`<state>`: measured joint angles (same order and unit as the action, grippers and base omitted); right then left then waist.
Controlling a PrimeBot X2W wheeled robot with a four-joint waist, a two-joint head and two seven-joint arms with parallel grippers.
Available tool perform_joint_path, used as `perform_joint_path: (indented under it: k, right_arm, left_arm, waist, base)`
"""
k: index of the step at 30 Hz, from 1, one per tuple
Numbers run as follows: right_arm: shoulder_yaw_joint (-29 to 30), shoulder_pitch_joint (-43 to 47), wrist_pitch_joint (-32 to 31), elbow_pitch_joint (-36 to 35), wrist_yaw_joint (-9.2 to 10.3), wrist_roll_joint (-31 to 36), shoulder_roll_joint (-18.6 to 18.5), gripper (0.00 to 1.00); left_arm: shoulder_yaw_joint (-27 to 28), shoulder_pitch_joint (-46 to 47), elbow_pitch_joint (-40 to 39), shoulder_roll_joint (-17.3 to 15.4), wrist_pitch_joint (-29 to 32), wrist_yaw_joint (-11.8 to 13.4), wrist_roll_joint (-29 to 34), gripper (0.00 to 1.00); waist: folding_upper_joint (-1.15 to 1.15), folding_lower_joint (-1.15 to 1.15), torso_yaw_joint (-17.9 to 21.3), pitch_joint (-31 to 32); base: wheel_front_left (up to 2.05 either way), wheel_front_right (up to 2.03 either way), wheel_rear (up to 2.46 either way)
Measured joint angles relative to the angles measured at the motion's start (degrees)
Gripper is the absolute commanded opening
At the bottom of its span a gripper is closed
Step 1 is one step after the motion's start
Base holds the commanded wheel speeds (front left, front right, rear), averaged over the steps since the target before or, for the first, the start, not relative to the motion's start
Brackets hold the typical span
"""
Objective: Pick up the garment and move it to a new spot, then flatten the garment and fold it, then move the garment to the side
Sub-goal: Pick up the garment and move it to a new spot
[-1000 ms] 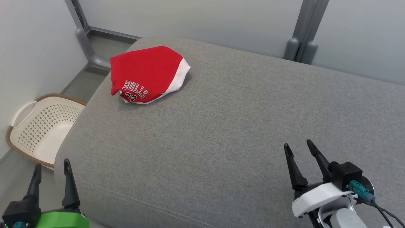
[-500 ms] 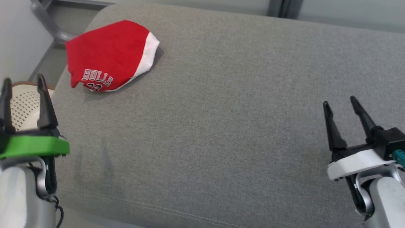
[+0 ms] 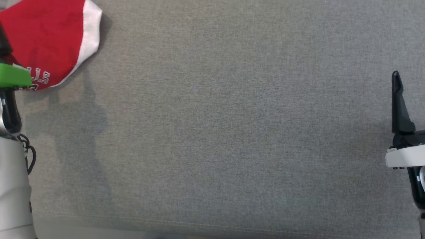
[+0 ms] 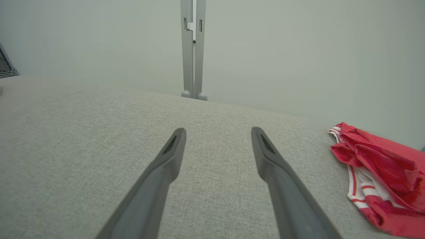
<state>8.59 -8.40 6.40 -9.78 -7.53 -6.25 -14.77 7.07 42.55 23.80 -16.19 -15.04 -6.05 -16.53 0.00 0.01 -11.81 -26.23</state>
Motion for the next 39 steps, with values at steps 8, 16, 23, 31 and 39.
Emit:
perform_joint_path:
  k: [8,16,23,31,39]
  right_arm:
    - [3.1,1.0,-2.3,-5.9,-0.01,0.2,-0.5,1.0]
    - [3.4,1.0,-3.3,-7.9,-0.01,0.3,-0.6,1.0]
    - [3.4,0.9,-3.5,-8.3,-0.01,0.3,-0.8,1.0]
    - [2.8,0.7,-3.8,-8.0,-0.01,0.4,-0.7,1.0]
    - [1.8,0.6,-3.1,-6.0,-0.01,0.3,0.1,1.0]
  left_arm:
    - [-0.3,9.2,12.7,-1.4,0.1,-1.0,-2.1,1.0]
    - [-4.5,15.6,29.4,-3.0,6.5,-1.3,-4.5,1.0]
    - [-9.3,18.9,36.8,-3.8,17.7,-1.3,-9.5,0.72]
    - [-12.8,20.3,38.8,-5.0,22.6,-1.5,-14.5,0.0]
    - [-15.6,20.2,38.1,-7.0,18.9,-1.5,-16.4,0.0]
  waist:
    - [0.0,0.0,3.0,-6.3]
    - [0.0,0.0,4.5,-10.5]
    - [0.0,-0.01,5.2,-10.7]
    - [0.0,-0.01,5.3,-9.6]
    - [0.0,-0.01,5.5,-7.3]
  base:
    - [0.0,0.0,0.0]
    - [0.0,0.0,0.0]
    - [0.0,0.0,0.0]
    - [0.0,0.0,0.0]
    - [0.0,0.0,0.0]
